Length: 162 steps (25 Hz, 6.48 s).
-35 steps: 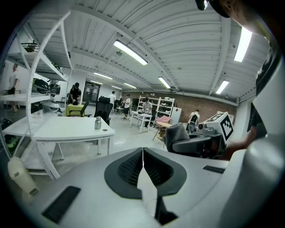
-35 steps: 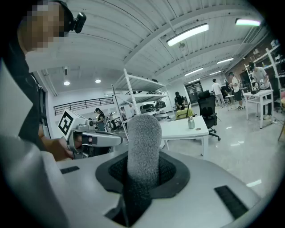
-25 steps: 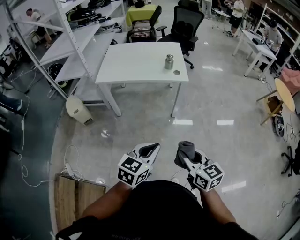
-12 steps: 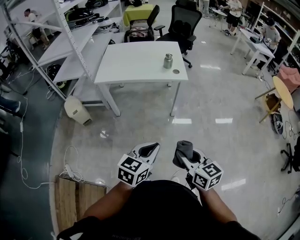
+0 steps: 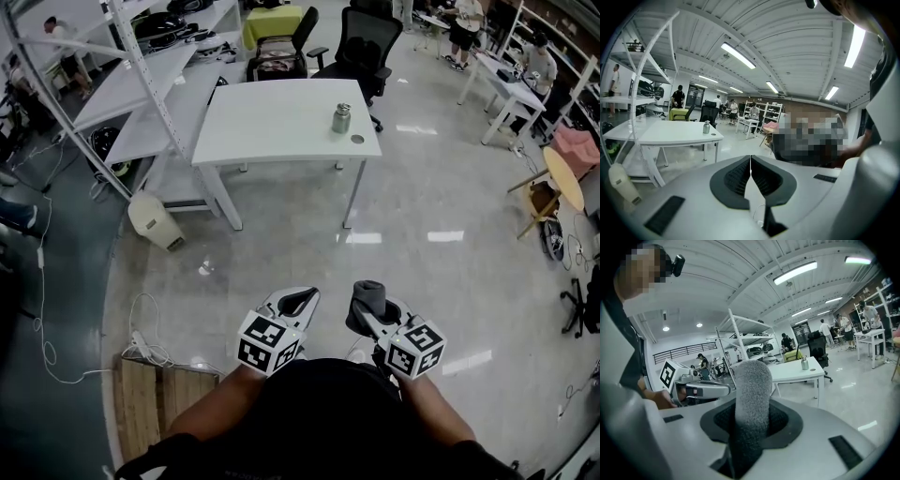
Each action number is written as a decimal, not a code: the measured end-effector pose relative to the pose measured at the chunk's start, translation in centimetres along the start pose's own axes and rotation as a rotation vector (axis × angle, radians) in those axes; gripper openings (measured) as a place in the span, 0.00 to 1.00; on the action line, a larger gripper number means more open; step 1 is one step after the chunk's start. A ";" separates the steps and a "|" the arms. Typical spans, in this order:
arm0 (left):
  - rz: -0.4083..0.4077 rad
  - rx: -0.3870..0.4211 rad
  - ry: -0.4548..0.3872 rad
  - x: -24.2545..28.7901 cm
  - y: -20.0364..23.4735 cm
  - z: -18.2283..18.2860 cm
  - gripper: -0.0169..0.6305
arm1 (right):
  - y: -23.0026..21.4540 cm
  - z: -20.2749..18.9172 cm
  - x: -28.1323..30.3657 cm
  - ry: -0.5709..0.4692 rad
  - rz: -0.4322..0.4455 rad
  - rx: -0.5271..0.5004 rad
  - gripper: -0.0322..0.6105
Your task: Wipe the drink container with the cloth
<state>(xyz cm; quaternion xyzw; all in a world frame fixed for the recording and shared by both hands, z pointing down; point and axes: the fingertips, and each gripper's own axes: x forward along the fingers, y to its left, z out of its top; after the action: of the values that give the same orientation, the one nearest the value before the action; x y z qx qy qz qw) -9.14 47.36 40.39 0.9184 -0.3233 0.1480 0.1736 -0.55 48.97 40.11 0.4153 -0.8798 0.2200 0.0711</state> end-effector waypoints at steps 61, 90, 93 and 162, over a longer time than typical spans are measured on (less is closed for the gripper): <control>0.129 0.005 0.051 20.9 13.4 11.4 0.05 | -23.7 12.3 13.5 -0.044 0.101 0.084 0.22; 0.058 -0.022 0.080 30.7 25.3 15.5 0.05 | -32.7 15.9 23.6 0.014 0.009 0.131 0.22; 0.045 -0.011 0.075 31.7 27.7 16.8 0.05 | -33.4 16.9 25.8 0.018 -0.005 0.132 0.22; -0.038 0.306 0.293 55.0 45.3 20.1 0.44 | -48.0 30.1 53.5 0.080 0.202 -0.124 0.22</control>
<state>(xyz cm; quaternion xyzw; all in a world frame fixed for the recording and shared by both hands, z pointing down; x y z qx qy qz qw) 5.95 -23.86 53.62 0.9086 -0.2509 0.3240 0.0802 3.23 -28.63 45.47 0.3101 -0.9256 0.1874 0.1091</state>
